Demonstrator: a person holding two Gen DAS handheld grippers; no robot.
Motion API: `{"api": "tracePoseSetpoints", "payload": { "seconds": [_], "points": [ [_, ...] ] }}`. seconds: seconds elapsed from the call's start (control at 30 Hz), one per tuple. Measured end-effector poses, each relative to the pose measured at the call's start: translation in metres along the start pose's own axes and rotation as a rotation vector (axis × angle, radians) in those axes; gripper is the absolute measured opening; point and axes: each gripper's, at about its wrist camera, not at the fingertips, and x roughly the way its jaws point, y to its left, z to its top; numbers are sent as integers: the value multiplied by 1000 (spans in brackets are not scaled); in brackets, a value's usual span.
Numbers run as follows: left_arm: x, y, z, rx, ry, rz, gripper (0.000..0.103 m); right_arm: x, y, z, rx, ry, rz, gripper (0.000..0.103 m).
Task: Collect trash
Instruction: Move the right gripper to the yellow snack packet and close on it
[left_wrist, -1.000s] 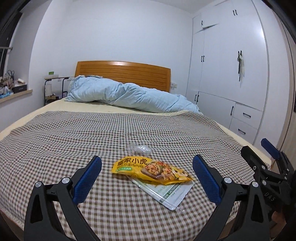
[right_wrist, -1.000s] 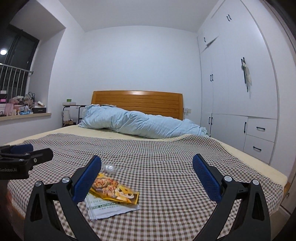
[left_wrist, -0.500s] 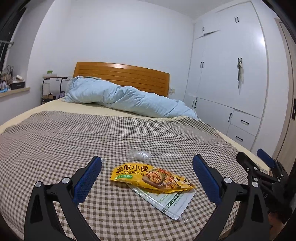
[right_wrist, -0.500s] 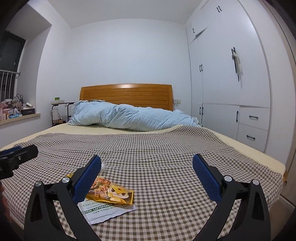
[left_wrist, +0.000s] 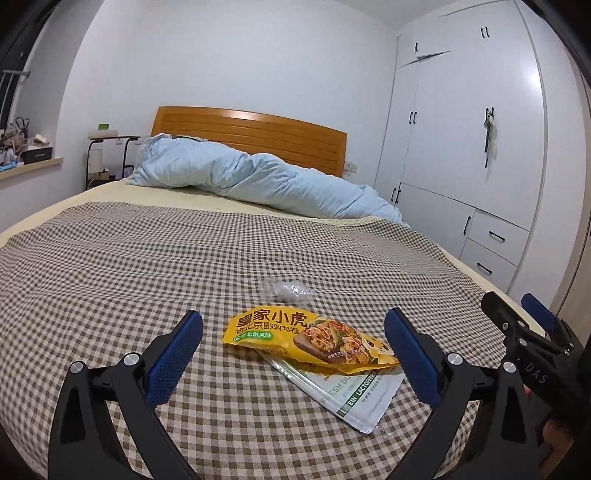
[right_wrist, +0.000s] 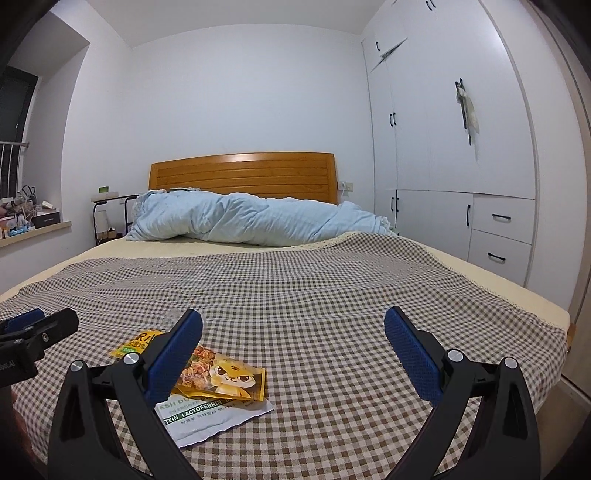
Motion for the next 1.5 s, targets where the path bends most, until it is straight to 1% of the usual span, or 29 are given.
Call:
{"api": "tracePoseSetpoints", "payload": {
  "seconds": [0.2,0.37,0.5,0.57,0.67,0.73,0.83,0.97,1.1,1.23,1.33,1.4,1.5],
  "points": [
    [-2,9,-2,-3,5,14,95,1,-1,-2,1,16,10,95],
    [-1,15,-4,-9,21,12,95,7,-7,-3,41,69,49,95],
    [-1,20,-3,-7,29,10,95,5,-5,-4,48,70,86,95],
    [-2,22,-2,-10,26,-2,95,3,-1,-4,34,66,72,95],
    [-5,24,-1,6,21,11,95,5,3,-6,25,82,66,95],
    [-7,26,0,21,19,24,95,9,4,-6,20,100,40,95],
    [-9,32,1,18,19,26,95,13,3,-8,22,122,30,95],
    [-5,42,1,10,42,33,95,19,4,-12,22,159,59,95],
    [2,52,-1,-8,71,35,95,28,19,-18,-16,189,104,95],
    [10,55,1,-15,91,34,95,51,52,-27,-110,272,160,95],
    [17,58,2,-14,105,37,95,69,75,-36,-177,329,162,95],
    [21,62,3,-23,114,41,95,79,82,-44,-189,366,165,95],
    [25,70,2,-54,133,34,95,97,89,-54,-186,441,195,95]
  ]
}}
